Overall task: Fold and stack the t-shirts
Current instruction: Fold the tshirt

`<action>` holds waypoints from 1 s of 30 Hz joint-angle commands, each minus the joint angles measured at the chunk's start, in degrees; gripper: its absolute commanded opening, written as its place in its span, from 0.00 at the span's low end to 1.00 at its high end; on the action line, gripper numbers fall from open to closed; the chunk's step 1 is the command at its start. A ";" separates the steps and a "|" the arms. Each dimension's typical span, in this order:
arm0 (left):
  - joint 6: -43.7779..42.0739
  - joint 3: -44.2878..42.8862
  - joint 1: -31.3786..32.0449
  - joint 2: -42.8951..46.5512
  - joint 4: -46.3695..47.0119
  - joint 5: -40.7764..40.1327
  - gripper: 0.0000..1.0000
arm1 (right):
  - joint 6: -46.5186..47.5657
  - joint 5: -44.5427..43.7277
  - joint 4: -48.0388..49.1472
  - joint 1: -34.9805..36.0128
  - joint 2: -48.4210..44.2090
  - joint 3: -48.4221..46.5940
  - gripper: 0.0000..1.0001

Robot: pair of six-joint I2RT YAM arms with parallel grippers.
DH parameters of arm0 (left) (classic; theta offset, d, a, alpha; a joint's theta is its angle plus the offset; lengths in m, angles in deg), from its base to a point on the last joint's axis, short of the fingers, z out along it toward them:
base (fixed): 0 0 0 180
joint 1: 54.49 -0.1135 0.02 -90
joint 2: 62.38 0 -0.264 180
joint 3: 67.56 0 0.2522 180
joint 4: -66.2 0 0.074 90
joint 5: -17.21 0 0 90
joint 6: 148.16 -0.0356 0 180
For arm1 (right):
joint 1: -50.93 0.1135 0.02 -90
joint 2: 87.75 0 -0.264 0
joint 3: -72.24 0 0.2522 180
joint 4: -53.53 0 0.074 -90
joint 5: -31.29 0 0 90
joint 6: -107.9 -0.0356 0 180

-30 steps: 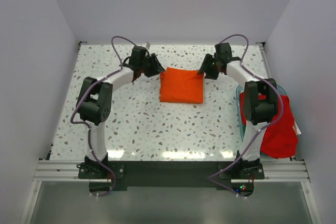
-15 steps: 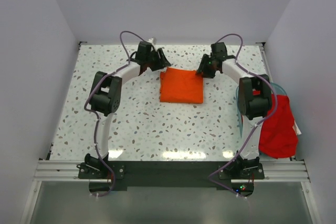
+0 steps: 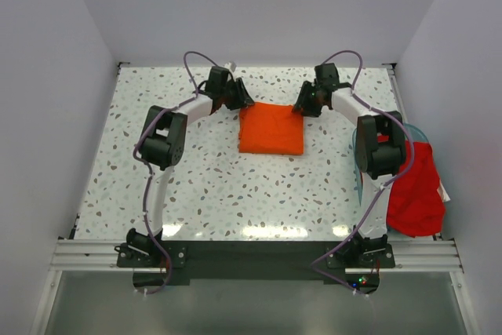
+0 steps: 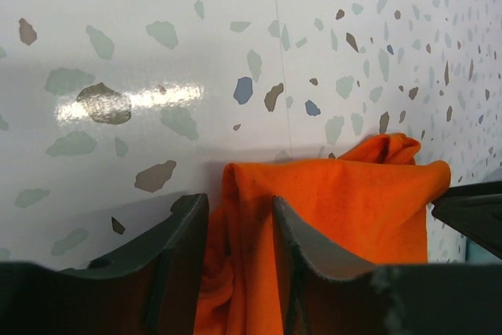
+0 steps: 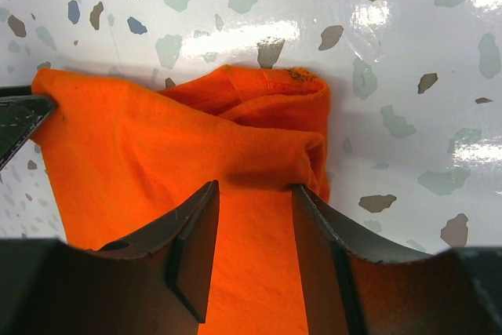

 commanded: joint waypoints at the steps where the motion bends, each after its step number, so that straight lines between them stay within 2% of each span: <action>1: -0.03 -2.19 0.05 0.19 4.93 2.98 0.40 | 0.99 -0.84 -0.42 -0.20 -1.83 -2.26 0.45; 5: 1.37 -1.23 0.05 1.07 7.74 4.74 0.26 | 0.99 -1.01 -0.42 -0.20 -1.57 -2.26 0.45; 11: 2.17 0.96 0.05 3.79 9.59 5.01 0.11 | 0.99 -1.28 -0.33 -0.28 -1.57 -2.34 0.46; 15: 3.92 8.15 -0.04 9.40 13.62 2.99 0.01 | 0.99 -1.63 -0.25 -0.28 -1.57 -2.61 0.46; 22: 5.68 17.57 -0.48 14.60 17.33 -1.76 0.00 | 0.12 -2.24 -0.77 -0.28 1.41 -5.77 0.45; 27: 6.12 18.55 -1.00 13.91 17.59 -1.59 0.00 | 0.73 -2.16 -2.79 -0.28 5.63 -9.63 0.40; 30: 6.03 18.72 -1.18 13.99 17.34 -2.11 0.00 | 1.08 -2.07 -1.57 -0.28 6.08 -8.33 0.41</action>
